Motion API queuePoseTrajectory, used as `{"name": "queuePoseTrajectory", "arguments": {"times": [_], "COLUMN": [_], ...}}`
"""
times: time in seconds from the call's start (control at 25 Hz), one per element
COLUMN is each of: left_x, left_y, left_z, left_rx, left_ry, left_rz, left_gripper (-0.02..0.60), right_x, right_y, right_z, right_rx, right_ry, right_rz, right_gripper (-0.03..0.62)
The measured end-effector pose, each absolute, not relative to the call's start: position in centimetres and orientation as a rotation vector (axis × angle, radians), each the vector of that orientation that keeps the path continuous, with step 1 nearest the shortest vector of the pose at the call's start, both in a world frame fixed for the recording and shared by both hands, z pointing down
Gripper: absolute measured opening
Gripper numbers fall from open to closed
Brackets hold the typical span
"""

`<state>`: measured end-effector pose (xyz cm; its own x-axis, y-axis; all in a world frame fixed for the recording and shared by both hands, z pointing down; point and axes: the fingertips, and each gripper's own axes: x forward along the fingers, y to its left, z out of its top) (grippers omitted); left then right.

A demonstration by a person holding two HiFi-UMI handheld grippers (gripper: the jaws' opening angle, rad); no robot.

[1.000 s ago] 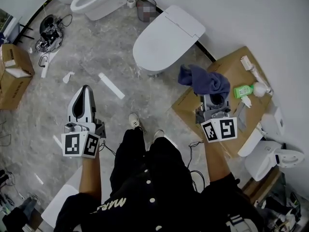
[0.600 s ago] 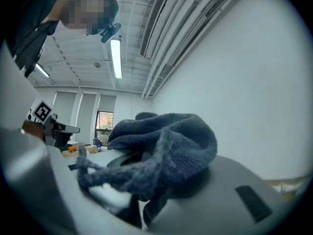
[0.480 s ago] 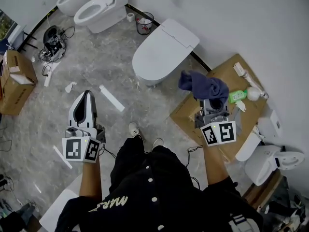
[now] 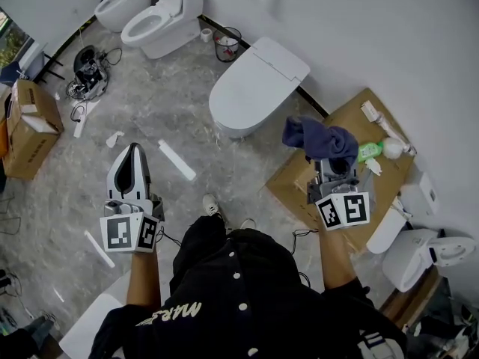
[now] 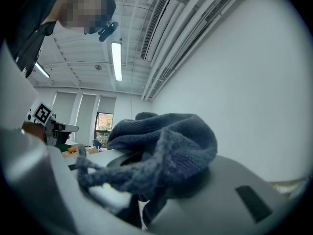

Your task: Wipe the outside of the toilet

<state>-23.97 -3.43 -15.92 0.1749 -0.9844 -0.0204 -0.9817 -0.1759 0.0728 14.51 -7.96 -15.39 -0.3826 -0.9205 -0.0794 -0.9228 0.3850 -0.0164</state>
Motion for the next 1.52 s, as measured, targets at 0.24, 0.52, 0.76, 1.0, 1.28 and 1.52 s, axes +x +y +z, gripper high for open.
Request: {"name": "queuePoseTrajectory", "arguments": {"times": [0.24,0.52,0.76,1.0,1.28,1.52], "left_x": [-24.4,-25.1,-26.3,-27.1,-26.5,-26.5], "left_y": [-2.4,-1.5,-0.9,-0.3,-1.0,-0.8], "left_z": [-15.8,-15.7,-15.0,-14.5,-14.7,-14.9], "left_rx": [2.348,2.33,2.286,2.284,2.299,2.312], "left_ry": [-2.003,-2.037,-2.082,-2.087,-2.076,-2.077], "left_rz": [-0.097,-0.068,-0.047,-0.026,-0.038,-0.039], "left_gripper": [0.011,0.011,0.011,0.011,0.011,0.011], "right_x": [15.7,17.1,18.1,17.9,17.1,16.5], "right_y": [-7.1,-6.0,-5.7,-5.0,-5.4,-5.6], "right_z": [-15.5,-15.4,-15.2,-14.8,-14.5,-14.7], "right_rx": [-1.747,-1.783,-1.807,-1.81,-1.784,-1.774], "right_ry": [2.542,2.528,2.531,2.541,2.559,2.574], "right_rz": [0.088,0.087,0.101,0.118,0.101,0.106], "right_gripper": [0.101,0.103,0.103,0.103,0.101,0.101]}}
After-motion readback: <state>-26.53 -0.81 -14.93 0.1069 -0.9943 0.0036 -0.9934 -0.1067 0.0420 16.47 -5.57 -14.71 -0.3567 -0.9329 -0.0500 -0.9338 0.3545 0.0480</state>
